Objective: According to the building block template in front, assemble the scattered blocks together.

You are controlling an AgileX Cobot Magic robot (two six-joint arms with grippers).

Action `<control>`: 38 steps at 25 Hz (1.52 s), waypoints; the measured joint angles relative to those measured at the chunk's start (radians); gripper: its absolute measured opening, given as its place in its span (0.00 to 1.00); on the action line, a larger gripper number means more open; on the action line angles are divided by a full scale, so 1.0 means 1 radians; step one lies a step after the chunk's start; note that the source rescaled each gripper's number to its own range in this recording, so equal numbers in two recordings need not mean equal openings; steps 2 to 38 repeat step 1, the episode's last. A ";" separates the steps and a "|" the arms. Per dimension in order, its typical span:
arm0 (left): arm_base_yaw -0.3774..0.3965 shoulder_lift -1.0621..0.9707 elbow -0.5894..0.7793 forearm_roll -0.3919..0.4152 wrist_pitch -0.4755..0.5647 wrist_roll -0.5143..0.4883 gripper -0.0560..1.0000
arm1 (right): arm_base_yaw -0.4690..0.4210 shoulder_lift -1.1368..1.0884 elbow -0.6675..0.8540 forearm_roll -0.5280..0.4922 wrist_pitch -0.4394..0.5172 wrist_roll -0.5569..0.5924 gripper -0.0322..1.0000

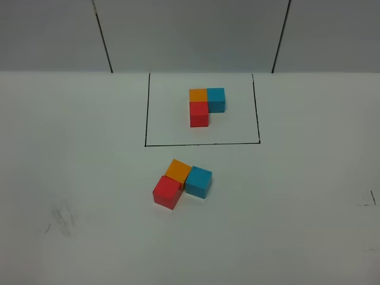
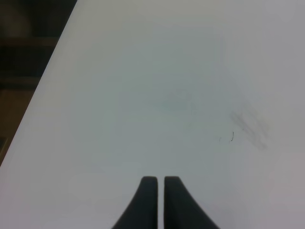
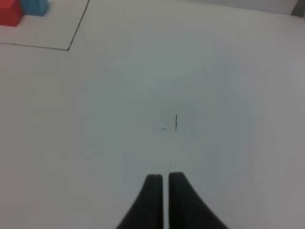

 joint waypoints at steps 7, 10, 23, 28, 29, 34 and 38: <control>0.000 0.000 0.000 0.000 0.000 0.000 0.06 | 0.000 0.000 0.000 0.000 0.000 0.000 0.03; 0.000 0.000 0.000 0.000 0.000 0.000 0.06 | 0.000 0.000 0.000 0.000 0.000 0.000 0.03; 0.000 0.000 0.000 0.000 0.000 0.000 0.06 | 0.000 0.000 0.000 0.000 0.000 0.000 0.03; 0.000 0.000 0.000 0.000 0.000 0.000 0.06 | 0.000 0.000 0.000 0.000 0.000 0.000 0.03; 0.000 0.000 0.000 0.000 0.000 0.000 0.06 | 0.000 0.000 0.000 0.000 0.000 0.000 0.03; 0.000 0.000 0.000 0.000 0.000 0.000 0.06 | 0.000 0.000 0.000 0.000 0.000 0.000 0.03; 0.000 0.000 0.000 0.000 0.000 0.000 0.06 | 0.000 0.000 0.000 0.000 0.000 0.000 0.03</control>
